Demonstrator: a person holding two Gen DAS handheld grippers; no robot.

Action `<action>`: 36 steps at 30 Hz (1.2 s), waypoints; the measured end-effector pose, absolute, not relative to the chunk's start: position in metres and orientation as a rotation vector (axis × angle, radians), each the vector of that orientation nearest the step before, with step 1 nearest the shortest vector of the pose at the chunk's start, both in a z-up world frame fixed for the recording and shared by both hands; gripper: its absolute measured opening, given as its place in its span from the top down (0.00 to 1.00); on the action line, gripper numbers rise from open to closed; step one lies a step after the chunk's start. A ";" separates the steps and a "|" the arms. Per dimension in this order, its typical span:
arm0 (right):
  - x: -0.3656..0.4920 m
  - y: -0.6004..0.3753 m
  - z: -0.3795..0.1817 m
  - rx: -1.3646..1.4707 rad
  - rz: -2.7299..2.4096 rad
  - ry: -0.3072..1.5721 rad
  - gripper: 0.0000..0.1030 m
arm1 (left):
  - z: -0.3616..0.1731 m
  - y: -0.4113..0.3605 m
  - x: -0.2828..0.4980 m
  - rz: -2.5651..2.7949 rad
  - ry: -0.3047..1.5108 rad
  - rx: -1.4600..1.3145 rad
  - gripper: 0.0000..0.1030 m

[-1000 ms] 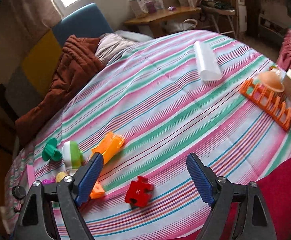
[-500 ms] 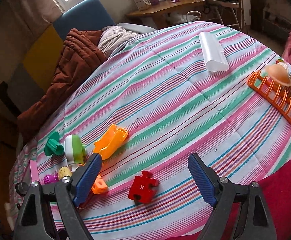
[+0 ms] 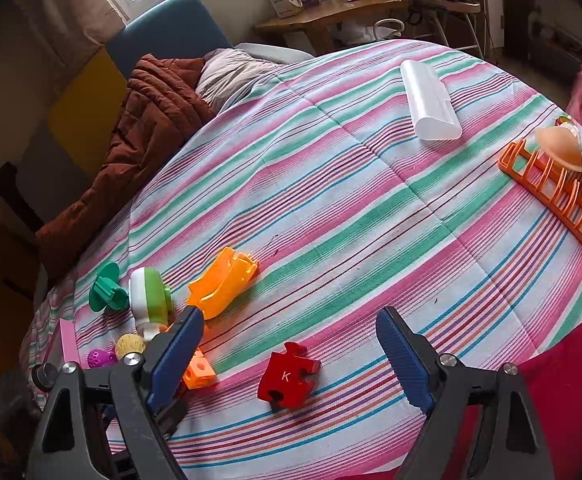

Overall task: Organize rigid objects
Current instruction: 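Grasp the red cylinder with the left gripper while the right moves toward the red K puzzle piece, then grasp the red K puzzle piece with the right gripper while the left lifts the red cylinder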

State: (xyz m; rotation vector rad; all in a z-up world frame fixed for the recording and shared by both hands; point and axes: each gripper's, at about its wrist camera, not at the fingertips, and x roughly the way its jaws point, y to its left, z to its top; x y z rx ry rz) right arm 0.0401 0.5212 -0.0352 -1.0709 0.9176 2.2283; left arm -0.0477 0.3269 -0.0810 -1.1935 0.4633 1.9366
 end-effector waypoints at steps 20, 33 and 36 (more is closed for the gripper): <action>0.015 0.499 -0.060 -1.359 2.210 0.736 0.34 | -0.079 0.258 -0.010 2.019 0.357 -1.138 0.75; -0.002 0.466 -0.076 -1.549 2.196 0.440 0.69 | -0.085 0.255 -0.014 2.027 0.291 -1.133 0.75; -0.002 0.467 -0.078 -1.566 2.196 0.449 0.69 | -0.085 0.254 -0.015 2.025 0.281 -1.135 0.75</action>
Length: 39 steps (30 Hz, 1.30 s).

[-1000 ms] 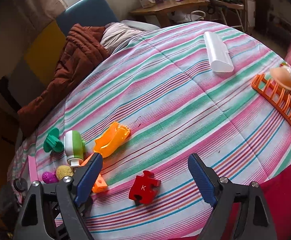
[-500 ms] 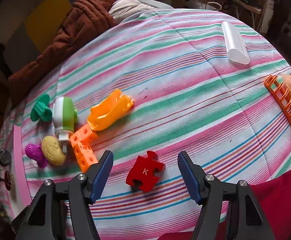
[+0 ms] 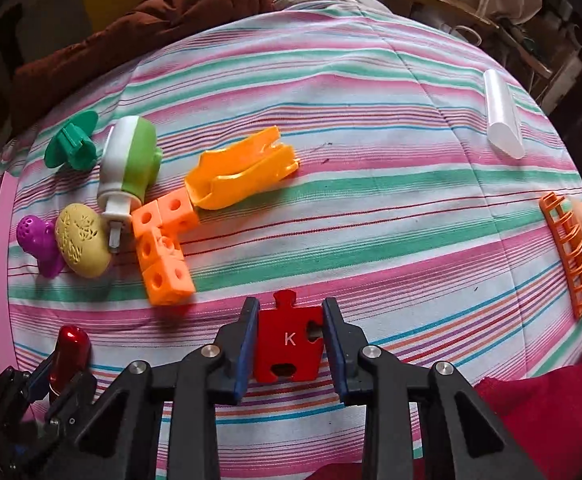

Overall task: Organize rigid objects
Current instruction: 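Grasp the red K puzzle piece with the right gripper while the left lifts the red cylinder, then place the red cylinder in the tray and open the left gripper while the right holds the puzzle piece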

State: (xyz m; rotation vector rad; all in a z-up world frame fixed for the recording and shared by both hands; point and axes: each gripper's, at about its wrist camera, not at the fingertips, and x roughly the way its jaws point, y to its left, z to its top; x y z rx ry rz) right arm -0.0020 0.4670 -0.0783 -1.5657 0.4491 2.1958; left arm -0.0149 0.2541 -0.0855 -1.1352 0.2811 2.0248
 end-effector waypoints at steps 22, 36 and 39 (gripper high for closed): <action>-0.005 0.452 -0.079 -1.582 2.212 0.254 0.69 | -0.063 0.238 -0.002 2.074 0.287 -1.100 0.75; -0.004 0.434 -0.074 -1.578 2.208 0.155 0.68 | -0.020 0.184 -0.004 2.196 0.219 -1.059 0.75; -0.005 0.433 -0.074 -1.579 2.208 0.132 0.68 | -0.018 0.171 -0.009 2.221 0.200 -1.078 0.75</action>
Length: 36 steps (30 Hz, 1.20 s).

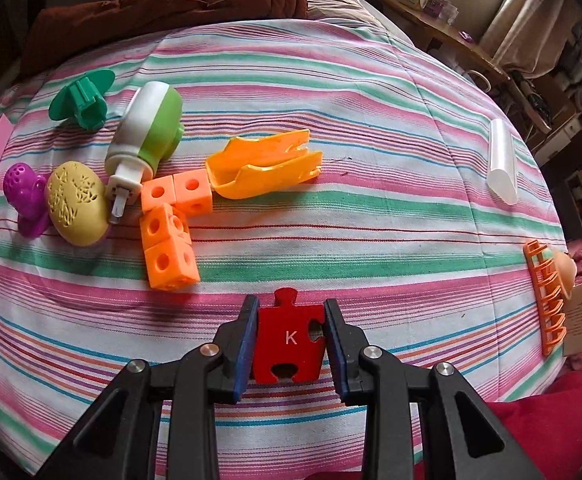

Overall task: Organize rigid objects
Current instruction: 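Place the red cylinder in the tray and open the left gripper while the right holds the puzzle piece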

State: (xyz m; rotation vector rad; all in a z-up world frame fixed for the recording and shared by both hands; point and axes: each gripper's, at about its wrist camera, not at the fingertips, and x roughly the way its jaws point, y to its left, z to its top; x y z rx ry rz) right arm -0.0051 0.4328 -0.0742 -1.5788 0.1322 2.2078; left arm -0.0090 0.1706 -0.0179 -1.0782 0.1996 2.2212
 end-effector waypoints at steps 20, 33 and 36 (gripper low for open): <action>-0.002 0.423 -0.072 -1.580 2.210 0.072 0.69 | -0.042 0.028 -0.061 2.471 0.030 -1.310 0.75; -0.007 0.429 -0.074 -1.581 2.211 0.074 0.69 | -0.059 0.025 -0.089 2.555 0.122 -1.347 0.74; -0.007 0.429 -0.075 -1.581 2.210 0.075 0.69 | -0.060 0.023 -0.091 2.568 0.129 -1.350 0.73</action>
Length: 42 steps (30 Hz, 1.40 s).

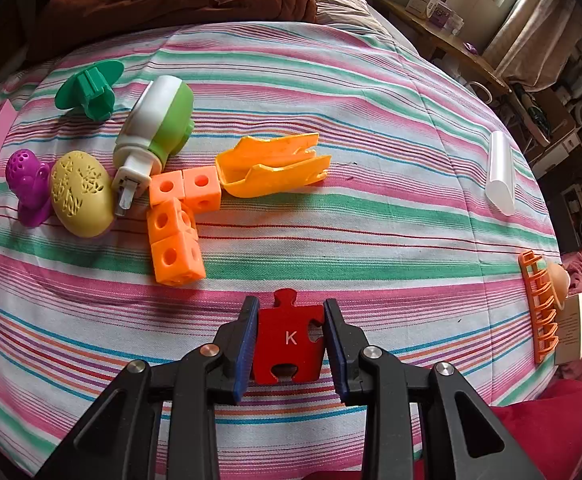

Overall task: Organize rigid objects
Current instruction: 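Place the red cylinder in the tray and open the left gripper while the right holds the puzzle piece, then lower the red K puzzle piece into the tray and open the right gripper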

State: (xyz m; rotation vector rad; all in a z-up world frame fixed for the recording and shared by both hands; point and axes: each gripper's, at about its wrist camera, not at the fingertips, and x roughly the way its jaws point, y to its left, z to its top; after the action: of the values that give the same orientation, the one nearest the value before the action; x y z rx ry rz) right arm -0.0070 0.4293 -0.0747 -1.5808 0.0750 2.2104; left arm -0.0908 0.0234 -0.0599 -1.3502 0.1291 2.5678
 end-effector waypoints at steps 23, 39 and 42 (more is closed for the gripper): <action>-0.007 0.433 -0.072 -1.569 2.214 0.102 0.69 | -0.019 0.030 -0.048 2.601 0.159 -1.176 0.70; -0.006 0.435 -0.048 -1.408 2.351 0.196 0.69 | -0.023 0.034 -0.043 2.582 0.173 -1.186 0.70; -0.007 0.429 -0.046 -1.400 2.388 0.191 0.69 | -0.023 0.031 -0.044 2.583 0.166 -1.185 0.70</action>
State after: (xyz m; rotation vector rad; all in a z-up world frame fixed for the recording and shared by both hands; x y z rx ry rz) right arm -0.0067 0.4286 -0.0455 -1.4003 0.1905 2.3879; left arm -0.0436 0.0313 -0.0232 -1.1850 0.1657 2.5829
